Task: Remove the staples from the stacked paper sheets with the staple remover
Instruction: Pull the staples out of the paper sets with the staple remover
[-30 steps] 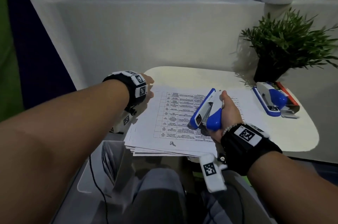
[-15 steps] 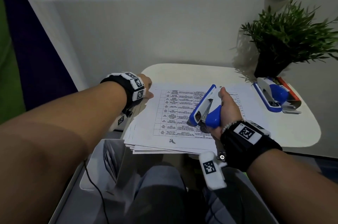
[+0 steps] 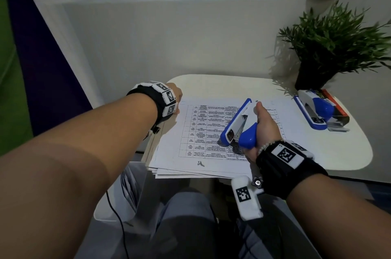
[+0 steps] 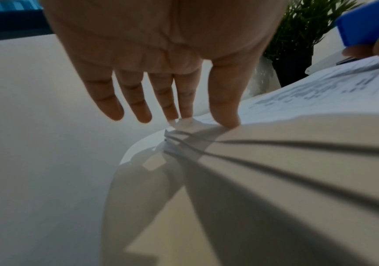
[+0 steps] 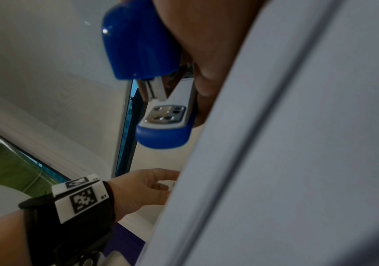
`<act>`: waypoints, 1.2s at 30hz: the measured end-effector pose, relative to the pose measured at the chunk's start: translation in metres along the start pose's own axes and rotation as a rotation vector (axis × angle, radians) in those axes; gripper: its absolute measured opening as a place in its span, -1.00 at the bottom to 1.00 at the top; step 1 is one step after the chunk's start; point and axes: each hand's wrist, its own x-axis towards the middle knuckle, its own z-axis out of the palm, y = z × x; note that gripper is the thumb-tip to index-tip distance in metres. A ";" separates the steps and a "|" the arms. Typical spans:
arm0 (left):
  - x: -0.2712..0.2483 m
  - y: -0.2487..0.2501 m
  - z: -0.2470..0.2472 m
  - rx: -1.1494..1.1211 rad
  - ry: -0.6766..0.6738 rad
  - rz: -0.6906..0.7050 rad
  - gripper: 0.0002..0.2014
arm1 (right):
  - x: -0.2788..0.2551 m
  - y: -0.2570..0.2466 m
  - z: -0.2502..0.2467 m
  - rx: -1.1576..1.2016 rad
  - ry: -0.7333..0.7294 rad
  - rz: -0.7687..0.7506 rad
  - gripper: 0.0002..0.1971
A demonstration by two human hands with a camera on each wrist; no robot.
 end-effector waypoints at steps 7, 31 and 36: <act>-0.060 -0.001 -0.007 -0.320 0.294 0.045 -0.68 | 0.002 0.000 0.000 -0.007 0.004 0.006 -0.79; -0.193 0.021 -0.005 -1.186 0.973 0.070 -0.93 | -0.068 -0.055 0.075 -0.200 -0.172 -0.659 -0.20; -0.214 0.032 0.002 -1.122 1.087 0.134 -0.92 | -0.080 -0.043 0.085 -0.405 -0.186 -0.899 -0.51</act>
